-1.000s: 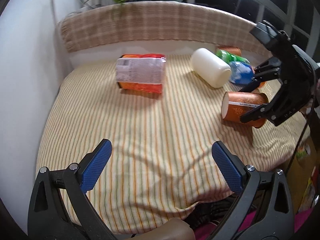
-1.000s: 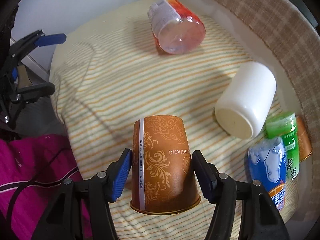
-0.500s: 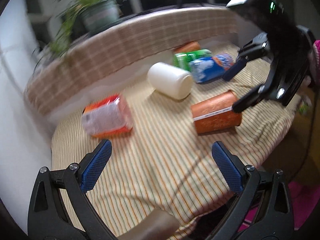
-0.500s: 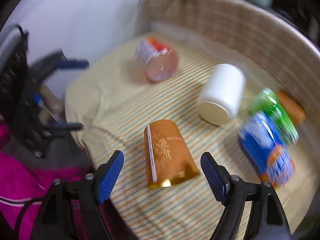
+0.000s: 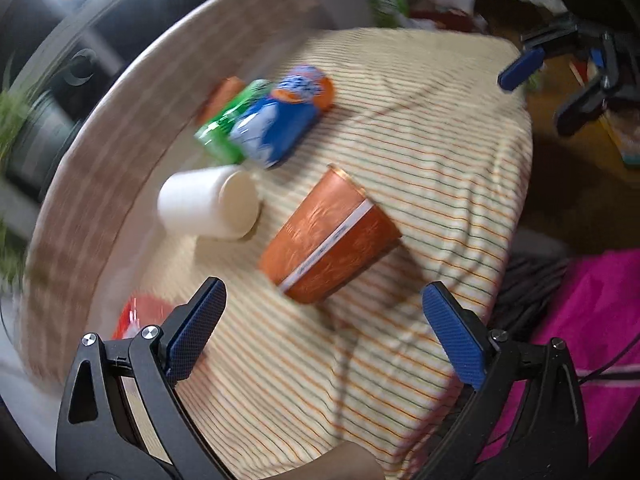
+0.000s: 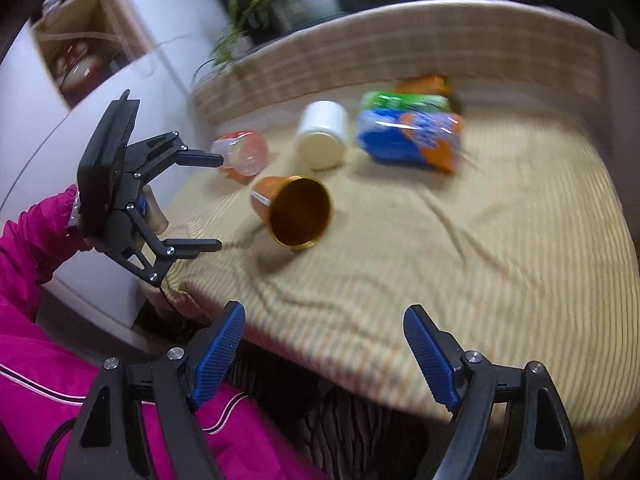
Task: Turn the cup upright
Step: 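Rotate the right tool to turn the orange cup rim-up, then lower the upright orange cup onto the table with the right gripper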
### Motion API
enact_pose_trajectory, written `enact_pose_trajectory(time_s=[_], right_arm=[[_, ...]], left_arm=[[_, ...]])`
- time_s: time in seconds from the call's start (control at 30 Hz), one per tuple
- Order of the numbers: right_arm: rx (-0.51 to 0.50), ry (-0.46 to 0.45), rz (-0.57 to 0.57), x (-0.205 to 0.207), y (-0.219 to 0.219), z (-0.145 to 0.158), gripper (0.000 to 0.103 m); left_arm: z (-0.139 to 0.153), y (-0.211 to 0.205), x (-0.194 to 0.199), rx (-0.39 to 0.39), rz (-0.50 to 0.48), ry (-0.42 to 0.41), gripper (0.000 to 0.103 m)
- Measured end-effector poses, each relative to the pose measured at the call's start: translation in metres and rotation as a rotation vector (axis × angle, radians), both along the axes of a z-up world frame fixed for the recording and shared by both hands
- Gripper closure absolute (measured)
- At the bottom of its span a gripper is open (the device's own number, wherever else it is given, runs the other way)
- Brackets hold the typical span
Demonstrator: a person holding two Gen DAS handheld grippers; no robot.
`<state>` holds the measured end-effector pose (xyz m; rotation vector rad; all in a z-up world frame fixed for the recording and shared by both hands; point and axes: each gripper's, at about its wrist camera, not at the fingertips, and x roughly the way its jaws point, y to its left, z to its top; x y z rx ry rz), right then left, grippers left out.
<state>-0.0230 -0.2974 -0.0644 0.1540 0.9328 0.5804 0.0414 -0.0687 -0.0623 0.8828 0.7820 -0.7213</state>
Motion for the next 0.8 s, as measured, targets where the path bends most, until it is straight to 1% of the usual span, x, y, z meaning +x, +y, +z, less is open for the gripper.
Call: enact_pose_trajectory(time_s=[0.17, 0.33, 0.47, 0.63, 0.73, 0.8], right_arm=[[0.054, 0.032, -0.093, -0.012, -0.031, -0.011, 0.020], [0.120, 0.065, -0.158, -0.015, -0.052, -0.021, 0.019], [0.150, 0.081, -0.197, -0.016, -0.064, -0.030, 0.019], [0.153, 0.086, -0.215, -0.022, -0.067, -0.033, 0.019], [0.151, 0.085, -0.226, -0.023, -0.068, -0.031, 0.020], [0.157, 0.087, -0.239, -0.024, -0.069, -0.030, 0.020]], left_arm=[[-0.010, -0.023, 0.003, 0.108, -0.092, -0.022, 0.002], [-0.021, -0.037, 0.012, 0.216, -0.142, -0.035, 0.004], [-0.028, -0.044, 0.014, 0.274, -0.175, -0.036, 0.004], [-0.038, -0.053, 0.013, 0.304, -0.220, -0.031, 0.007], [-0.043, -0.058, 0.018, 0.313, -0.221, -0.015, 0.018], [-0.045, -0.060, 0.022, 0.314, -0.217, -0.002, 0.027]])
